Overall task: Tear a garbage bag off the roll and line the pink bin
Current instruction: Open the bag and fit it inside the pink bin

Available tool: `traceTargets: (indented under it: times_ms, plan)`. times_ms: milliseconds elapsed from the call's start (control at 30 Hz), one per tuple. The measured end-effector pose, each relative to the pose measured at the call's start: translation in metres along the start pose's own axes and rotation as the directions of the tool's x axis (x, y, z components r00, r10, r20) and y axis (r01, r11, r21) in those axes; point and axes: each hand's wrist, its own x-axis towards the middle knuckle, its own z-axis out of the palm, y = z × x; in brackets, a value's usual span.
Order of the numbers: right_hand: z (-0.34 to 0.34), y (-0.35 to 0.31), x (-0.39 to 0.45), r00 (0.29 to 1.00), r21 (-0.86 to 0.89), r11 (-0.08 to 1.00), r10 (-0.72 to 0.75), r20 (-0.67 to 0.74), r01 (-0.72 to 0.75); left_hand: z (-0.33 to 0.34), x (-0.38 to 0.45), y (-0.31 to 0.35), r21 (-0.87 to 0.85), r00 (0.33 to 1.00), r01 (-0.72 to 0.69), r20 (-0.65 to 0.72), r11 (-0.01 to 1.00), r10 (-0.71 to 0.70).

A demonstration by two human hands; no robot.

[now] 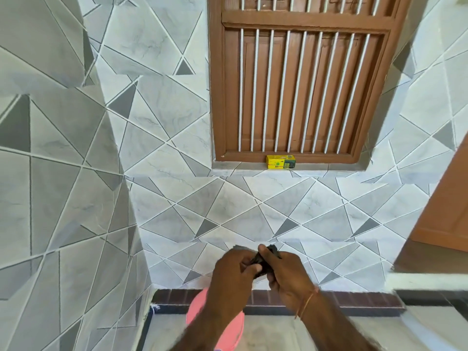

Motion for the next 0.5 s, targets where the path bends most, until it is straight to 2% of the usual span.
traceTargets:
  times_ms: [133, 200, 267, 300, 333, 367, 400, 433, 467, 500]
  plan:
    - [-0.001, -0.011, -0.015, 0.999, -0.034, 0.999, -0.037, 0.025, 0.038, -0.004, 0.006, -0.002, 0.125, 0.997, 0.074, -0.047, 0.989, -0.068]
    - [-0.008, -0.015, -0.019, 0.998, -0.057, 0.997, -0.055, 0.013, 0.056, -0.006, 0.010, 0.001, 0.066, 0.982, 0.139, -0.139, 0.988, -0.128]
    - [-0.019, -0.016, -0.022, 0.997, -0.065, 0.995, -0.078, -0.013, 0.077, -0.007, 0.016, 0.007, -0.229, 0.909, 0.262, -0.268, 0.938, -0.320]
    - [-0.025, -0.015, -0.024, 0.997, -0.074, 0.994, -0.079, -0.025, 0.077, -0.007, 0.019, 0.010, -0.447, 0.855, 0.301, -0.266, 0.843, -0.446]
    - [-0.033, -0.012, -0.025, 0.997, -0.110, 0.991, -0.079, -0.020, 0.076, -0.006, 0.022, 0.014, -0.636, 0.804, 0.310, -0.221, 0.707, -0.552]
    - [-0.039, -0.008, -0.027, 0.997, -0.197, 0.978, -0.075, -0.002, 0.073, -0.005, 0.023, 0.017, -0.753, 0.771, 0.298, -0.173, 0.587, -0.613]
    - [-0.047, -0.003, -0.026, 0.997, -0.359, 0.930, -0.080, 0.017, 0.080, -0.003, 0.024, 0.020, -0.794, 0.760, 0.290, -0.148, 0.535, -0.633]
    - [-0.053, 0.001, -0.025, 0.994, -0.562, 0.822, -0.108, 0.015, 0.098, 0.000, 0.023, 0.022, -0.793, 0.767, 0.292, -0.139, 0.535, -0.626]
    - [-0.058, 0.006, -0.022, 0.983, -0.746, 0.653, -0.182, 0.008, 0.127, 0.003, 0.022, 0.024, -0.768, 0.784, 0.300, -0.139, 0.566, -0.605]
    - [-0.062, 0.007, -0.020, 0.945, -0.858, 0.483, -0.327, 0.010, 0.177, 0.007, 0.021, 0.027, -0.730, 0.805, 0.307, -0.144, 0.610, -0.576]
